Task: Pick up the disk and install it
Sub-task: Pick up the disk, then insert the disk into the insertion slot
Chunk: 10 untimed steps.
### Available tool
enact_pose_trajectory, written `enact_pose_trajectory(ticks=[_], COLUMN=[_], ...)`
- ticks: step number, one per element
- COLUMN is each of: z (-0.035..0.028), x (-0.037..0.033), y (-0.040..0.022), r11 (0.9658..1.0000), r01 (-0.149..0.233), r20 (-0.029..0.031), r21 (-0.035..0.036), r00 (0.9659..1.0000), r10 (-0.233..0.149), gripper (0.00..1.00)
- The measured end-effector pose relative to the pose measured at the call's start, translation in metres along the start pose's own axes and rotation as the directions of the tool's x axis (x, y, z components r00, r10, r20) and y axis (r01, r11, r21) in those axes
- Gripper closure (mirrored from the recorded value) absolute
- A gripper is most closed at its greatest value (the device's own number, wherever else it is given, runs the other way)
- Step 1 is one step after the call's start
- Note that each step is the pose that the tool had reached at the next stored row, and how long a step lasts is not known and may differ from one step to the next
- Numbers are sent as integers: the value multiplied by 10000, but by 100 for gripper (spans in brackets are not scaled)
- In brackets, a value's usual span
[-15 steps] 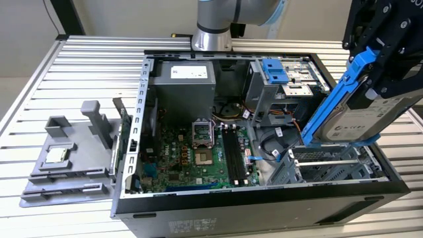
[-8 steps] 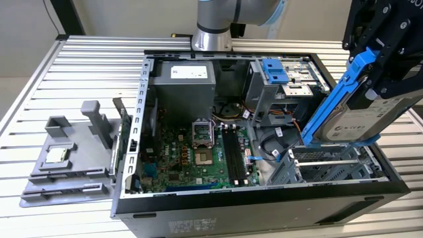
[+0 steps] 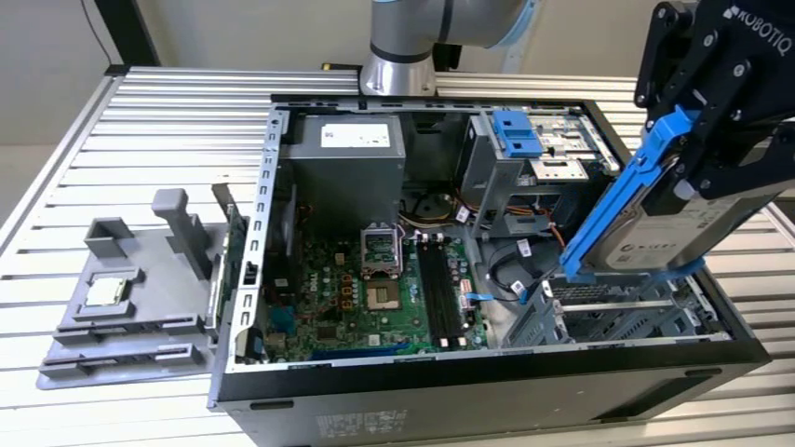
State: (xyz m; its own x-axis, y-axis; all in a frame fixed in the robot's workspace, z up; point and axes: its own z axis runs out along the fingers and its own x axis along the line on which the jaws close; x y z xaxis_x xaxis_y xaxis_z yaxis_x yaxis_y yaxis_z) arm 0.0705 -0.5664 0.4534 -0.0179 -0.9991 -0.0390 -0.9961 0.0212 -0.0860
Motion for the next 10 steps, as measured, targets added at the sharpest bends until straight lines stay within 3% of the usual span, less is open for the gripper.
enact_pose_trajectory(ticks=[2, 10], z=[29, 134], x=[5, 25], y=[0, -9], r11=[10000, 10000], r01=[-3, -3], r20=[43, 78], r21=[0, -2], r00=[10000, 10000], r10=[3, 3], gripper=[100, 100])
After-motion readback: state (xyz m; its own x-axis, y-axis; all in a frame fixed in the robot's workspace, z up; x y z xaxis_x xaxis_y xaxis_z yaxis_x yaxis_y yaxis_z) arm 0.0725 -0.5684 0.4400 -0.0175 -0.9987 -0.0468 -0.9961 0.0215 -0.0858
